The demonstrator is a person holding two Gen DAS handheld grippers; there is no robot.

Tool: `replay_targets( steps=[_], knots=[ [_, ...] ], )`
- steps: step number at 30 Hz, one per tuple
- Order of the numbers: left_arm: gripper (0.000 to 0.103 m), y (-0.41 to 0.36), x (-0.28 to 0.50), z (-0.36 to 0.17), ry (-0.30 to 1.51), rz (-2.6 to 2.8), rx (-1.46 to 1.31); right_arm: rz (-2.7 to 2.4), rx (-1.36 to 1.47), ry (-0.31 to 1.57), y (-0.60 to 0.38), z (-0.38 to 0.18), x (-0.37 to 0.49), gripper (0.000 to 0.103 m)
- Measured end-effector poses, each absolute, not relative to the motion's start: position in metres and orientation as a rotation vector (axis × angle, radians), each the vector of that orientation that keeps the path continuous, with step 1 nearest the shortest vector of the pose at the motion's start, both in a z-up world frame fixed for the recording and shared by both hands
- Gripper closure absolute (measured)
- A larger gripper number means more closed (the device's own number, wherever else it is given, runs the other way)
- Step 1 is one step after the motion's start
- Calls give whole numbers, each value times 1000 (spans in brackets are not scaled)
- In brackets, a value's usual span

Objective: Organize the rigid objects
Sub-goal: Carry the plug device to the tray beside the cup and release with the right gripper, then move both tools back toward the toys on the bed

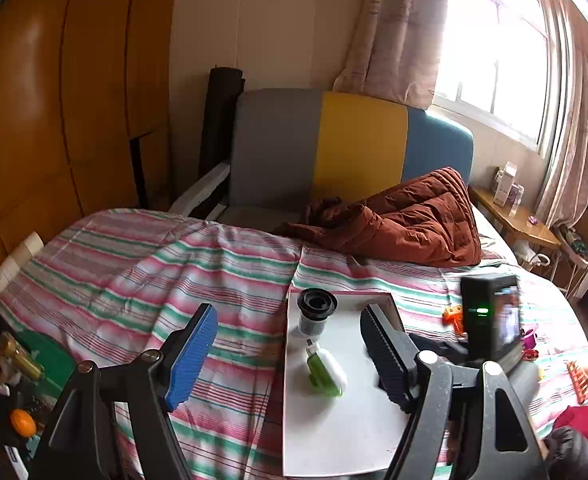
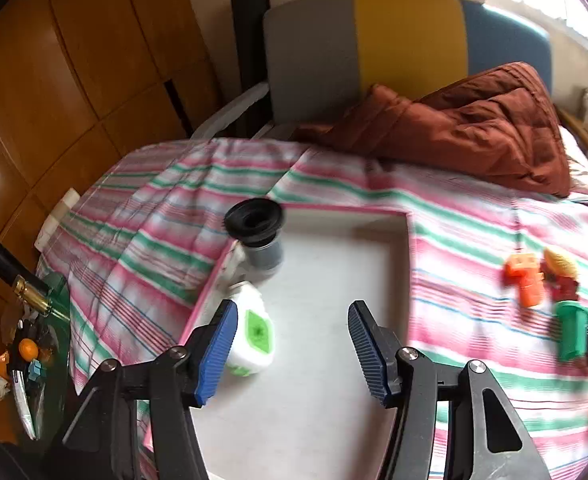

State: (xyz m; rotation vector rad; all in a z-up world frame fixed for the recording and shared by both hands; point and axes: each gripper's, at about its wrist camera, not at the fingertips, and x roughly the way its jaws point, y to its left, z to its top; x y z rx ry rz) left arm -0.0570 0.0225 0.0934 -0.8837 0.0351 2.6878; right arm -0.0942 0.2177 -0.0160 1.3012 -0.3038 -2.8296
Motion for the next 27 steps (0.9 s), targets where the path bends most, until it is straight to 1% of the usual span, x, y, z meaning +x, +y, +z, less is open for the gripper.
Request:
replay_targets(
  steps=[2, 5, 10, 14, 18, 20, 27],
  knots=[
    [28, 27, -60, 100, 51, 2680, -881, -2862, 1286, -281, 229, -11, -87, 41],
    [28, 28, -60, 107, 37, 2688, -848, -2920, 1271, -246, 254, -7, -68, 41],
    [28, 36, -59, 109, 38, 2684, -842, -3015, 1288, -277, 310, -6, -35, 41],
    [28, 47, -56, 105, 44, 2664, -843, -3116, 1311, -365, 363, -5, -6, 41],
    [28, 62, -48, 96, 136, 2633, -853, -3199, 1353, -499, 416, -10, 22, 41],
    [28, 66, -45, 92, 151, 2620, -859, -3230, 1390, -553, 439, -17, 33, 41],
    [28, 82, -41, 79, 189, 2594, -901, -3229, 1455, -610, 476, -52, 57, 41]
  ],
)
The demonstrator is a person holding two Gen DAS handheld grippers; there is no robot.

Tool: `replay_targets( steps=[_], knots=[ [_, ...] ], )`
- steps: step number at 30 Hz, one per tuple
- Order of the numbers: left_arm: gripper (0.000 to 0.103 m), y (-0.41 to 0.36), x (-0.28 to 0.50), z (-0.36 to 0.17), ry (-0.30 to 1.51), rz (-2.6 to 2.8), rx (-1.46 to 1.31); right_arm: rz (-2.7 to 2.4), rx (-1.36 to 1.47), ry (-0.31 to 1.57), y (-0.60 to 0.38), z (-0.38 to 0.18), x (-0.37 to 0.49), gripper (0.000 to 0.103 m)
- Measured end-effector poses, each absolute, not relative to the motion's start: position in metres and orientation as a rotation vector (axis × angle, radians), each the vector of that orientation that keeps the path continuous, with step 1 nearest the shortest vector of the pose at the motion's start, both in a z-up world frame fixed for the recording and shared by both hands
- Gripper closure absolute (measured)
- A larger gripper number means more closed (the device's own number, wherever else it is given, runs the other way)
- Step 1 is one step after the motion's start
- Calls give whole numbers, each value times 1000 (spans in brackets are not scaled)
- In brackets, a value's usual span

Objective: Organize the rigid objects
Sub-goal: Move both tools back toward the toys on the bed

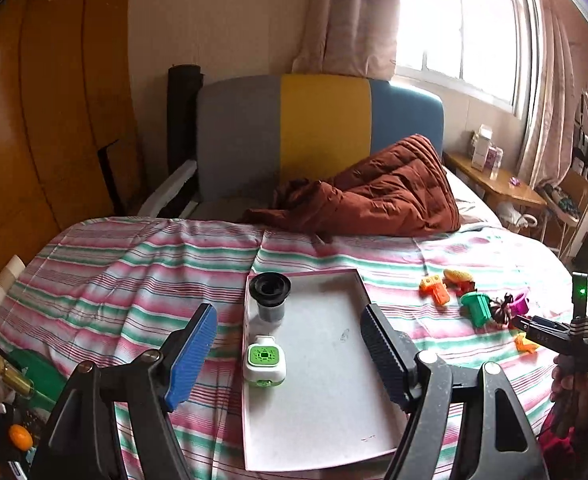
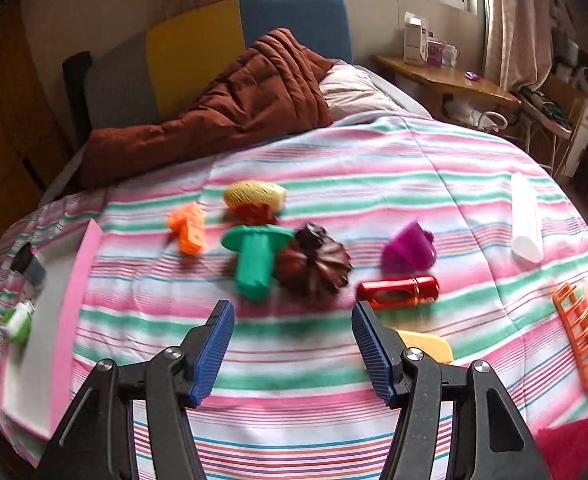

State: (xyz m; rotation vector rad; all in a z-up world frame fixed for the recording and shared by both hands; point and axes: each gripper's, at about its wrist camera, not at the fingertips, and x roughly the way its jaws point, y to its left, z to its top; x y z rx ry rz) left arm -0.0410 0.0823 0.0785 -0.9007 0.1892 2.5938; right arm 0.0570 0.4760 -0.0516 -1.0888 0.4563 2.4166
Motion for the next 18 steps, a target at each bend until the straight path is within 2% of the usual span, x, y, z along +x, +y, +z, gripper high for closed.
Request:
replay_targets(
  steps=[3, 6, 18],
  knots=[
    [28, 94, -43, 78, 183, 2577, -909, 2410, -1081, 489, 485, -61, 66, 41],
    [28, 107, -43, 78, 171, 2554, -893, 2427, -1074, 525, 492, -62, 68, 47],
    [28, 155, -42, 54, 204, 2485, -914, 2463, -1079, 523, 486, -64, 60, 47]
  ],
)
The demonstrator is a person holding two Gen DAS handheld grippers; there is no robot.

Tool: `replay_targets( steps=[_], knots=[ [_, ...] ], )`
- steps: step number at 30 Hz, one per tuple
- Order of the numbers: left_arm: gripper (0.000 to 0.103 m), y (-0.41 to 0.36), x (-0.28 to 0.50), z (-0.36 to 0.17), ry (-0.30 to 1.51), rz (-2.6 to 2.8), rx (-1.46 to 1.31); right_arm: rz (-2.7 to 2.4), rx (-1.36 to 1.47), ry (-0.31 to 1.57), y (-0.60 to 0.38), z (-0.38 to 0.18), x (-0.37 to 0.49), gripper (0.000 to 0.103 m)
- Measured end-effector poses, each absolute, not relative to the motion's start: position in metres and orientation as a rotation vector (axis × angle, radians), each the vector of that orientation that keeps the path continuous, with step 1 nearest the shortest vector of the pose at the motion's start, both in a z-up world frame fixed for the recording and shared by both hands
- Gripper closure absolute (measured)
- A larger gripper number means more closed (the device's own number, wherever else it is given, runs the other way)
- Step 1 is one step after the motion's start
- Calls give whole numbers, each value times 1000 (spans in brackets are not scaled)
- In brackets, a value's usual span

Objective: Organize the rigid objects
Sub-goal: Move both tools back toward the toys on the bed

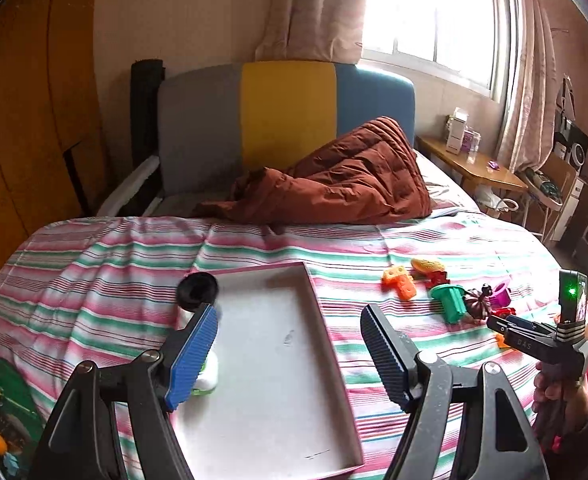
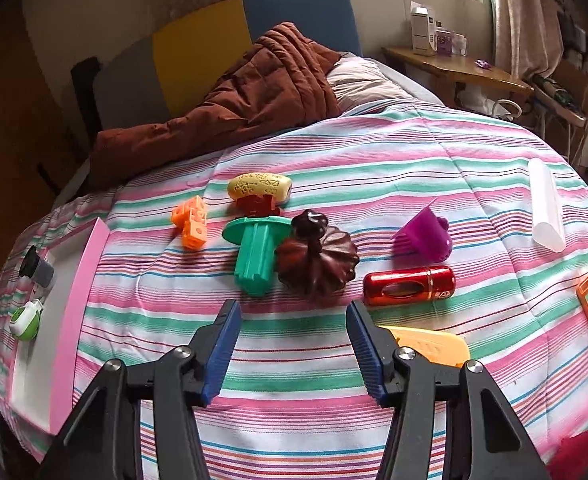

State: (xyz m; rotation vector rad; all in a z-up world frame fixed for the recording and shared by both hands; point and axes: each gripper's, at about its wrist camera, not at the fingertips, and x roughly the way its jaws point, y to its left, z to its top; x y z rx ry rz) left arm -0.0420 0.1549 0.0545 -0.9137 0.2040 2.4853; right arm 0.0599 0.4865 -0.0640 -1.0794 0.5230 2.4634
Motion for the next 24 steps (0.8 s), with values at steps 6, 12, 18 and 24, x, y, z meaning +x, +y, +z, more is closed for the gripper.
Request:
replay_targets(
  steps=[6, 12, 18, 24],
  knots=[
    [28, 179, -36, 46, 302, 2457, -891, 2454, -1029, 544, 496, -57, 64, 47],
    [28, 193, -37, 39, 337, 2444, -899, 2435, -1001, 532, 500, -51, 67, 47],
    [28, 212, -42, 26, 317, 2383, -938, 2299, -920, 579, 533, -40, 90, 47],
    [28, 240, -43, 9, 318, 2306, -963, 2194, -891, 747, 575, -40, 116, 47]
  ],
)
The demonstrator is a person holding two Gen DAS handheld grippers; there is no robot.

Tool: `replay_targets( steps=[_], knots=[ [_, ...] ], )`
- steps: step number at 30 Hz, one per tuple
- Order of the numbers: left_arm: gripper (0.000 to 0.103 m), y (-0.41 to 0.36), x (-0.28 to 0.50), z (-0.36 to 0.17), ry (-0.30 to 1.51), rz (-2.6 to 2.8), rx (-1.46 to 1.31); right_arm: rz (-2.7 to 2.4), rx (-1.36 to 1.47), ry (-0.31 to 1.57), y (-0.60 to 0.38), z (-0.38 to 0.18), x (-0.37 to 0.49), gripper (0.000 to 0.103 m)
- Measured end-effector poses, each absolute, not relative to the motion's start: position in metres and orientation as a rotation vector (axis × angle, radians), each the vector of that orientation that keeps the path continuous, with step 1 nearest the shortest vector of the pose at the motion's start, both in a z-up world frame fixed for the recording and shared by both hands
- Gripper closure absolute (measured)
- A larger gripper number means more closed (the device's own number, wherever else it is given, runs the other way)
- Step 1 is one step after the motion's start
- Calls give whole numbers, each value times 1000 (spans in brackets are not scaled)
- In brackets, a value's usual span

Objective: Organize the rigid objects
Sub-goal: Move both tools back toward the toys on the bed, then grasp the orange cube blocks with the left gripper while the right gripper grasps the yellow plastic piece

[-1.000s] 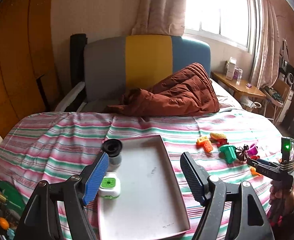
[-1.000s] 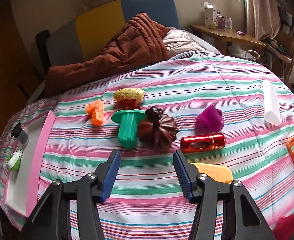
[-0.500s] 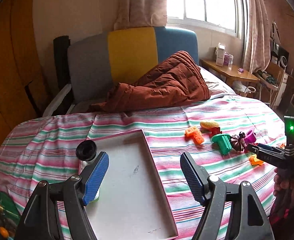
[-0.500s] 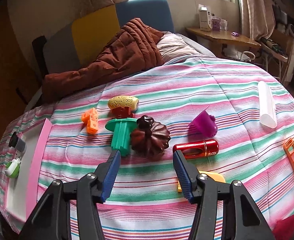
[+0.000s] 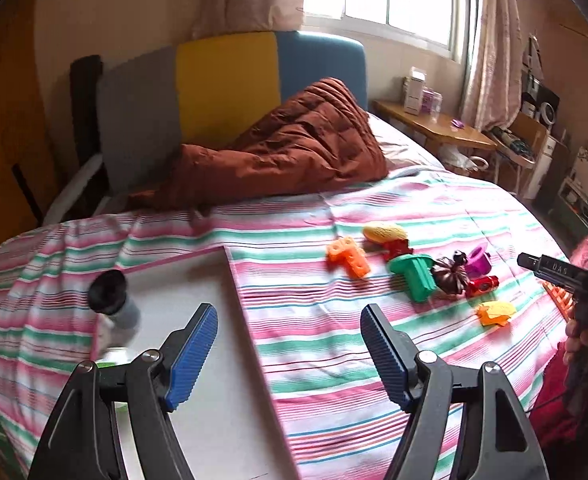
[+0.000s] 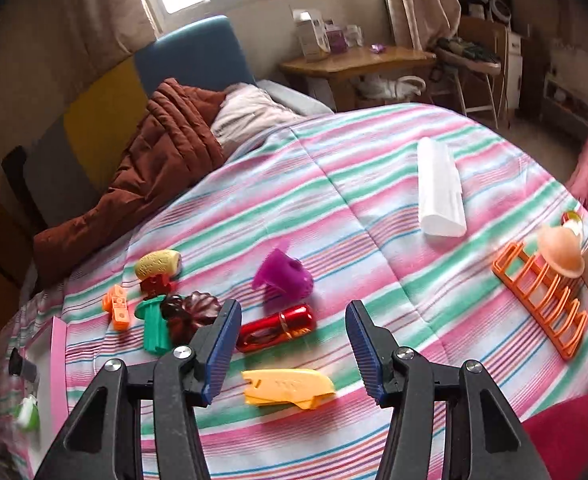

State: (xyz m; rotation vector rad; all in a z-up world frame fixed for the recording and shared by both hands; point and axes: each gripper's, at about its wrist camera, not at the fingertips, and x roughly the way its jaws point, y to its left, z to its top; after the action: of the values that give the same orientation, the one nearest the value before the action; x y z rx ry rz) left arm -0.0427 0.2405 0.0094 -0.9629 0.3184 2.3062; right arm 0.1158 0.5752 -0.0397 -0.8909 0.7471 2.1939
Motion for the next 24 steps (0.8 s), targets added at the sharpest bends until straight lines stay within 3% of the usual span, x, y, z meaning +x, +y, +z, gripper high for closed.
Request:
replay_targets(
  steps=[6, 10, 24],
  knots=[
    [28, 267, -49, -7, 295, 2248, -1023, 2189, -1036, 791, 581, -53, 111, 46],
    [28, 287, -58, -23, 306, 2223, -1069, 2198, -1175, 736, 570, -66, 98, 28],
    [30, 361, -116, -84, 216, 2151, -1291, 2183, -1260, 703, 561, -75, 91, 25]
  ],
)
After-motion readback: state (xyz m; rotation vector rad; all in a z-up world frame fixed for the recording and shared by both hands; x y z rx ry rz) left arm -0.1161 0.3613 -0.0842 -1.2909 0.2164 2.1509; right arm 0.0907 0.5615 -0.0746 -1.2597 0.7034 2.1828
